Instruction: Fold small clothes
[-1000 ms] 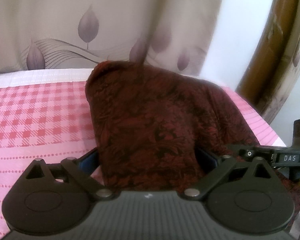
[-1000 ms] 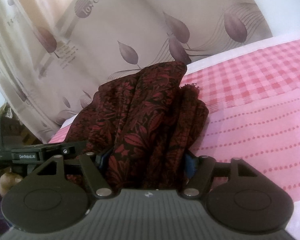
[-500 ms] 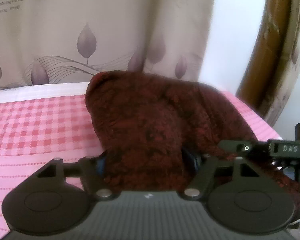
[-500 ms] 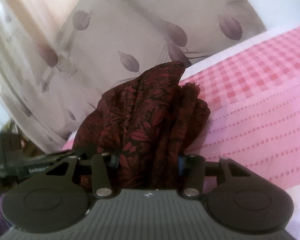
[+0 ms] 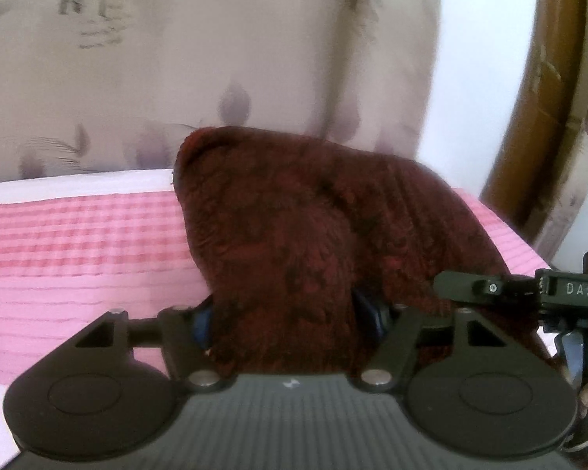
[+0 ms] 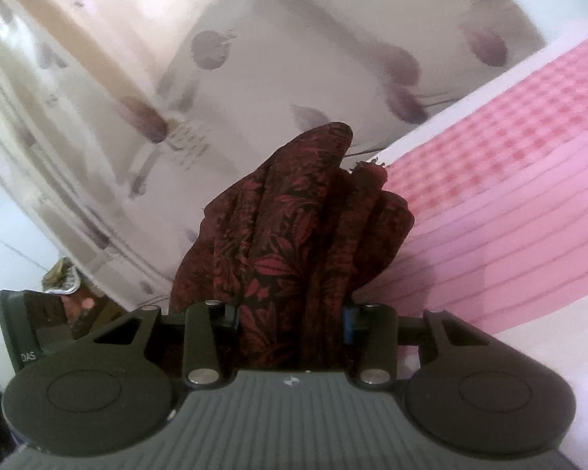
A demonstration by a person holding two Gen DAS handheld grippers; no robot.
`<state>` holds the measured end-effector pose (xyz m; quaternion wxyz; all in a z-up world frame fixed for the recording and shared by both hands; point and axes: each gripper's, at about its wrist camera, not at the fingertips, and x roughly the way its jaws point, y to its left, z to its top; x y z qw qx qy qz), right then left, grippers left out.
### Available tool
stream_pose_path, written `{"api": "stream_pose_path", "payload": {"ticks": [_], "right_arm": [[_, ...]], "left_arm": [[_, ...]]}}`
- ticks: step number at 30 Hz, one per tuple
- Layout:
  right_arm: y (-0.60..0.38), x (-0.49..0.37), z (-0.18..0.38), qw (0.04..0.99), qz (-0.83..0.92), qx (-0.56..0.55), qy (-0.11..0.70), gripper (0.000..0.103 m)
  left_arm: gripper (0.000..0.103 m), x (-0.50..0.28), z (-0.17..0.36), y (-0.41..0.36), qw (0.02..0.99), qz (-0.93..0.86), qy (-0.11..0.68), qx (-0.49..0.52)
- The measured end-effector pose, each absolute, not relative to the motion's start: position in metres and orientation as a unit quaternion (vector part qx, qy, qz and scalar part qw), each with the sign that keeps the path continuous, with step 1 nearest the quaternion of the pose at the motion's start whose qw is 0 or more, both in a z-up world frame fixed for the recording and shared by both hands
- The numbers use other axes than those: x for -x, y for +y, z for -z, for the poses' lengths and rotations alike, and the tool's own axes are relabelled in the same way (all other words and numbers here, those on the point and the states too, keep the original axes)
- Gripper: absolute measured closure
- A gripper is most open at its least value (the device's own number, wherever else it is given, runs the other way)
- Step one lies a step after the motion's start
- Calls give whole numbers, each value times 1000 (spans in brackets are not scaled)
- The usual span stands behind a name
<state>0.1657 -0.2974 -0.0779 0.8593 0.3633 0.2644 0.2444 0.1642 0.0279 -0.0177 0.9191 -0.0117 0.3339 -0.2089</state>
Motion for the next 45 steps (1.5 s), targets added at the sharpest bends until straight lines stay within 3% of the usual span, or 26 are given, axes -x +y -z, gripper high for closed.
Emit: {"api": "stream_pose_path", "payload": {"ticks": [13,23,27,29,34,38,43,45], "right_arm": [[-228,-131,58,833,-293,-376,279,58],[-209,-130,81,829,-283,-364,316,58],[-205,-131,94,841,-273,-337,324,57],[-202,-130,95,847,-275,-322,321,55],[-187,-117,90,893,-249,-227,297,40],[-183,-107,89,918,-223,-192,265,31],[-181,-83,66,945,-185,-167,212,28],[-180,-69,53,954,-173,-150,192,18]], "left_arm": [[35,-120,-5,91,926,164,339,30],[35,-131,34,93,918,148,365,42],[28,-131,42,96,925,140,348,56],[16,-127,42,93,934,122,333,43],[8,-108,39,83,954,85,288,-13],[7,-91,32,78,965,50,252,-43],[7,-64,17,80,974,9,219,-53],[7,-52,13,81,976,7,210,-48]]}}
